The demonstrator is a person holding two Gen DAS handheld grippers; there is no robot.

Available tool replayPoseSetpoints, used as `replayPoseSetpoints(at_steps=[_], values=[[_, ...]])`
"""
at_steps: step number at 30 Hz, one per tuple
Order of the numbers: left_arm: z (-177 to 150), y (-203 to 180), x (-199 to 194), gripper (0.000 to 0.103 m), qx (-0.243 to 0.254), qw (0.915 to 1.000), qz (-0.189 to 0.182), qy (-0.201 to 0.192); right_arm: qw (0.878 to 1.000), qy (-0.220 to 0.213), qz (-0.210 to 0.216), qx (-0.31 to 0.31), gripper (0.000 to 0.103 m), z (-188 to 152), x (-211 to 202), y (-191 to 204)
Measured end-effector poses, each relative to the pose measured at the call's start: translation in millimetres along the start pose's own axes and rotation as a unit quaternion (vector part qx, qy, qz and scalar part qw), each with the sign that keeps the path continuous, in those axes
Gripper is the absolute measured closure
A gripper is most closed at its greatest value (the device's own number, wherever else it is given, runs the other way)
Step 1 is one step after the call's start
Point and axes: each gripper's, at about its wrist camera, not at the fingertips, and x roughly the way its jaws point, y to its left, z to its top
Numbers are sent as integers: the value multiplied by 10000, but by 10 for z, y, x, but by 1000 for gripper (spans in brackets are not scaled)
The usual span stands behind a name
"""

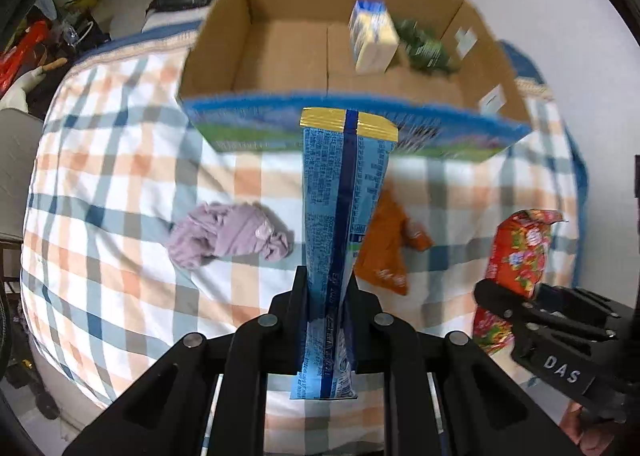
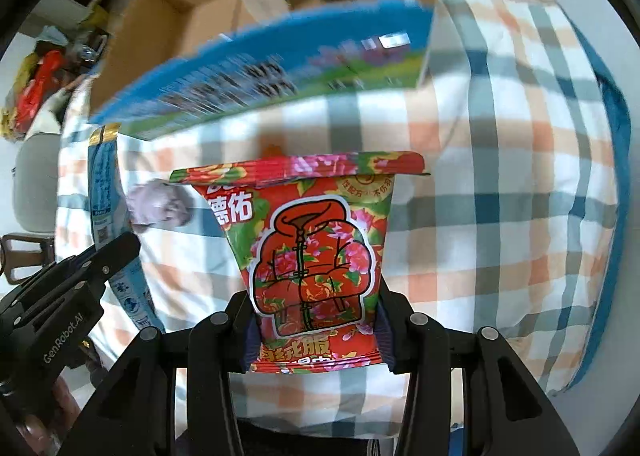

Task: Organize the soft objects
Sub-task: 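Lower both items into the box and open both tools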

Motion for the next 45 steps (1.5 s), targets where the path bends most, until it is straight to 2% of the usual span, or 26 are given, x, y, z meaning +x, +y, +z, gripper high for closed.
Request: replayPoseSetpoints(at_steps=[4, 8, 10, 14, 18, 23, 27, 30, 35, 40, 44, 45], values=[[547, 169, -350, 91, 18, 9996, -132, -260, 9995, -249, 183, -80, 55, 58, -387, 63], [772, 172, -626, 91, 2, 9985, -303, -462, 9979, -525, 352, -132, 55, 152, -826, 71], [1028, 128, -779, 91, 13, 9980, -356, -519, 9968, -653, 433, -143, 55, 236, -980, 107], [1683, 113, -770, 91, 21, 9973, -400, -608, 9948, -904, 443, -143, 55, 760, -1253, 239], [2251, 191, -619, 91, -47, 9981, -384, -488, 9938, -1092, 183, -142, 55, 1259, -1239, 297], [2832, 252, -191, 91, -107, 9994, -320, -74, 9948, -1000, -185, -83, 55, 1835, -956, 169], [3181, 257, 237, 91, -82, 9991, -253, 318, 9972, -660, -358, 25, 55, 2262, -501, 19], [3361, 269, 529, 90, -70, 9982, -188, 561, 9977, -424, -519, 41, 55, 2450, -175, -66], [3540, 297, 936, 90, -95, 9953, -160, 956, 9976, -28, -686, 51, 55, 2632, 261, -161], [3652, 300, 1185, 88, -34, 9920, -160, 1254, 9966, 232, -795, 3, 55, 2693, 477, -173], [3684, 338, 1282, 80, -193, 9895, -129, 1425, 9955, 501, -807, -35, 52, 2716, 630, -168], [3685, 348, 1276, 79, -212, 9899, -109, 1399, 9955, 502, -805, -34, 48, 2718, 640, -166]])
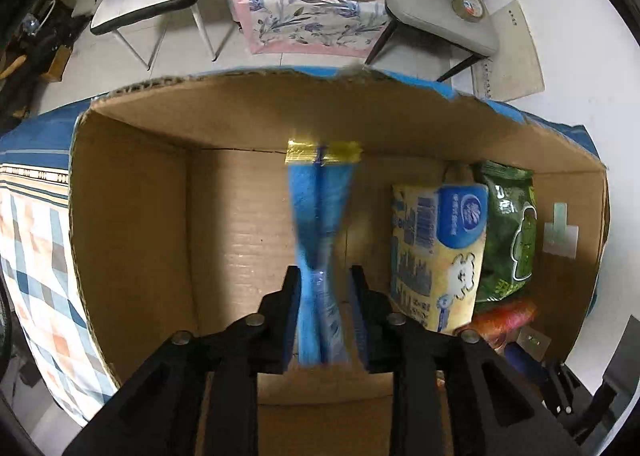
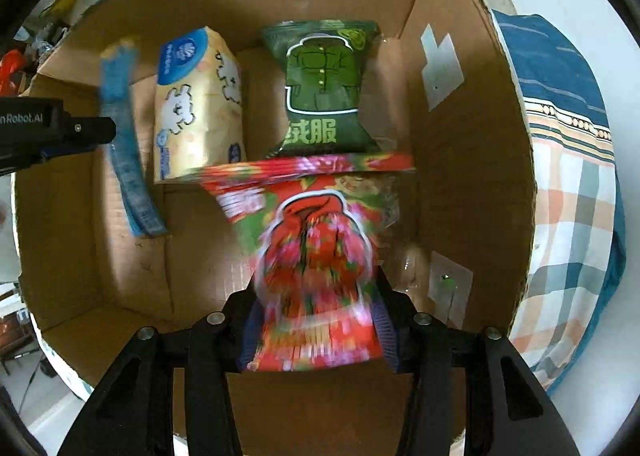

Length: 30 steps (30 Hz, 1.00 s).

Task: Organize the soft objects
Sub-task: 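Lower both items into the box and open both tools, then grasp the lilac cloth with the left tool while the right tool grasps the orange pouch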

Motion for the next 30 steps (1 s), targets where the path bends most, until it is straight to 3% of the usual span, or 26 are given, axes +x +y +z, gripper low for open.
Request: replayPoseSetpoints(at_steps=[3, 6, 9, 12, 14, 18, 20, 30], values=[[-3, 24, -30, 73, -40, 9999, 47, -102, 10000, -16, 15, 19, 43, 10, -7, 18], [-35, 47, -85, 65, -3, 9997, 94, -219, 10000, -57, 39, -11, 28, 12, -55, 47], [-144, 90, -211, 49, 17, 9990, 119, -432, 9998, -184, 13, -29, 25, 6, -136, 84], [-307, 122, -374, 27, 55, 9974, 172, -703, 9996, -262, 86, 33, 15, 34, -254, 141], [-410, 132, -452, 13, 125, 9963, 237, -812, 9992, -368, 119, 61, 13, -18, -352, 172], [-707, 161, -659, 9, 189, 9920, 399, -1187, 9981, -599, 108, 55, 0, -42, -587, 216], [-803, 180, -728, 4, 192, 9899, 418, -1339, 9974, -716, 104, 41, 0, -143, -673, 251], [-1505, 178, -1181, 1, 122, 9766, 448, -2102, 9909, -1339, 152, 28, 0, -615, -1153, 301]])
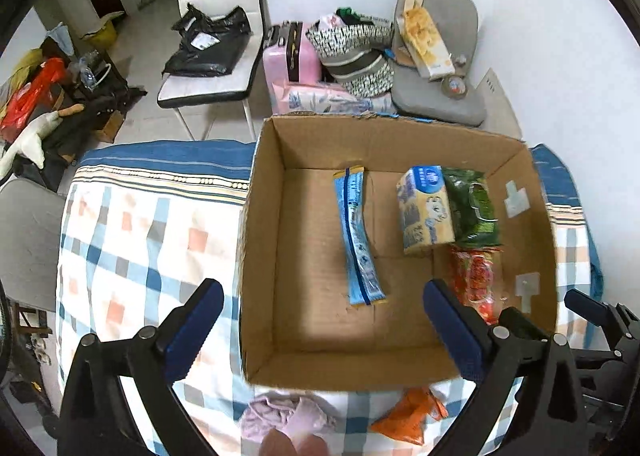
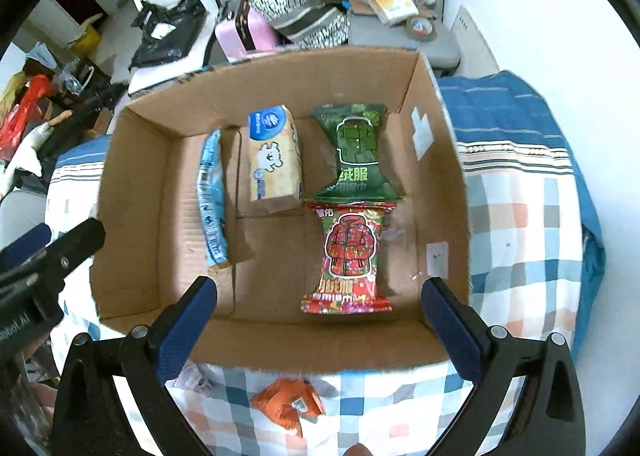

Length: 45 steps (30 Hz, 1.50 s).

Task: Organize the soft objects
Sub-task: 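Grasp the lilac cloth with the left tool while the right tool grasps the orange pouch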

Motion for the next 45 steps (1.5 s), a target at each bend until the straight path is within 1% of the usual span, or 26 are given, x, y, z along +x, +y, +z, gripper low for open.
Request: replayPoseSetpoints(at_steps=[3, 10, 14, 17, 20, 22, 24, 28, 32, 34, 36, 38, 41, 44, 45], values=[[-145, -6, -205, 1, -78, 9999, -73, -119, 9996, -260, -41, -53, 0, -148, -270, 29], [-471, -26, -699, 0, -200, 9986, 42, -490, 9970, -764, -58, -78, 0, -567, -818, 23], [-631, -1, -923, 0, -300, 9975, 56, -643, 9951, -985, 21, -76, 0, -772, -1083, -22], [-763, 40, -1026, 0, -345, 9968, 138, -713, 9942, -1069, 70, -96, 0, -907, -1203, -50], [-920, 114, -1025, 0, -415, 9969, 196, -638, 9948, -1016, 113, -35, 0, -1033, -1210, -91], [-1035, 185, -953, 0, -442, 9977, 211, -462, 9959, -890, 168, 59, 0, -1126, -1142, -131], [-1166, 282, -821, 0, -480, 9982, 232, -267, 9974, -677, 204, 153, 0, -1227, -990, -174], [-1414, 489, -451, 0, -553, 9977, 239, 303, 9989, -134, 299, 334, 0, -1417, -520, -215], [-1600, 684, -17, 0, -715, 9930, 194, 919, 9958, 537, 430, 599, 0, -1609, 70, -204], [-1656, 743, 192, 0, -798, 9895, 130, 1197, 9925, 777, 571, 757, 0, -1676, 310, -190], [-1680, 758, 383, 1, -777, 9866, 193, 1421, 9884, 1031, 666, 898, 0, -1725, 551, -154], [-1679, 746, 547, 1, -720, 9848, 224, 1568, 9850, 1178, 749, 1014, 0, -1747, 737, -108], [-1652, 735, 809, 1, -814, 9799, 63, 1819, 9809, 1352, 802, 1150, 0, -1743, 968, -39], [-1622, 715, 1077, 1, -863, 9753, 48, 2031, 9786, 1419, 802, 1254, 2, -1724, 1108, 16], [-1619, 709, 1137, 1, -864, 9743, 48, 2080, 9779, 1436, 812, 1287, 4, -1711, 1142, 30]])
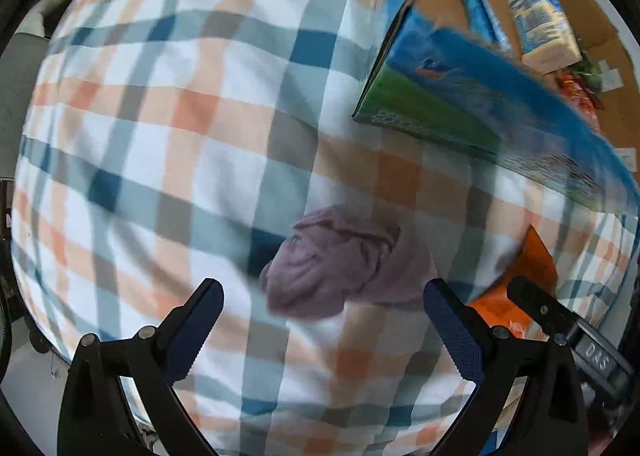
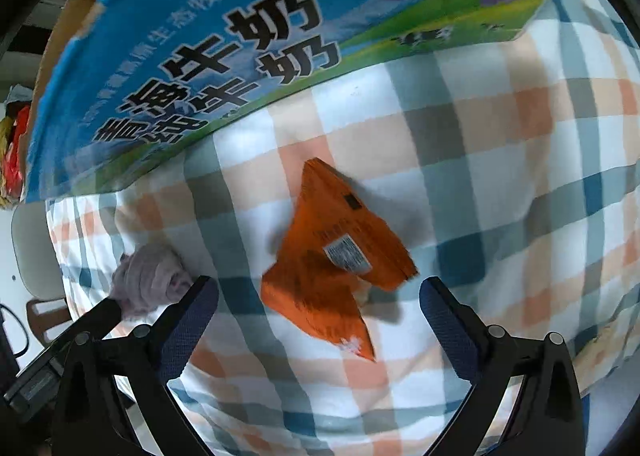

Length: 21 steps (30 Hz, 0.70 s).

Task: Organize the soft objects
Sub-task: 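Grasp the lilac cloth with the left tool while the right tool grasps the orange pouch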

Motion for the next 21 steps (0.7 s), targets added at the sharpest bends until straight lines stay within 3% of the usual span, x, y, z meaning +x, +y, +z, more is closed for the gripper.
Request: replayPoseSetpoints(at_steps=[3, 5, 8, 9, 12, 15, 17, 21], values=[[59, -33, 174, 1, 30, 9999, 7, 141, 10000, 63, -34, 44, 14, 50, 84, 39], [83, -47, 250, 0, 24, 9998, -62, 187, 9999, 107, -93, 47, 15, 63, 120, 63], [96, -105, 320, 0, 88, 9997, -140, 183, 9998, 111, -158, 2, 19, 66, 153, 111], [122, -159, 341, 0, 138, 9996, -161, 195, 9998, 136, -150, -11, 27, 66, 168, 123], [114, -225, 378, 1, 175, 9995, -212, 120, 9996, 221, -195, -19, 30, 50, 240, 167], [80, -286, 388, 21, 246, 9989, -396, 82, 9994, 254, -231, -39, 33, 30, 287, 185], [53, -365, 339, 45, 322, 9983, -486, 15, 9995, 243, -212, -27, 34, -12, 302, 201], [-47, -516, 249, 56, 476, 9980, -391, -134, 9995, 239, -213, -63, 36, -8, 307, 204]])
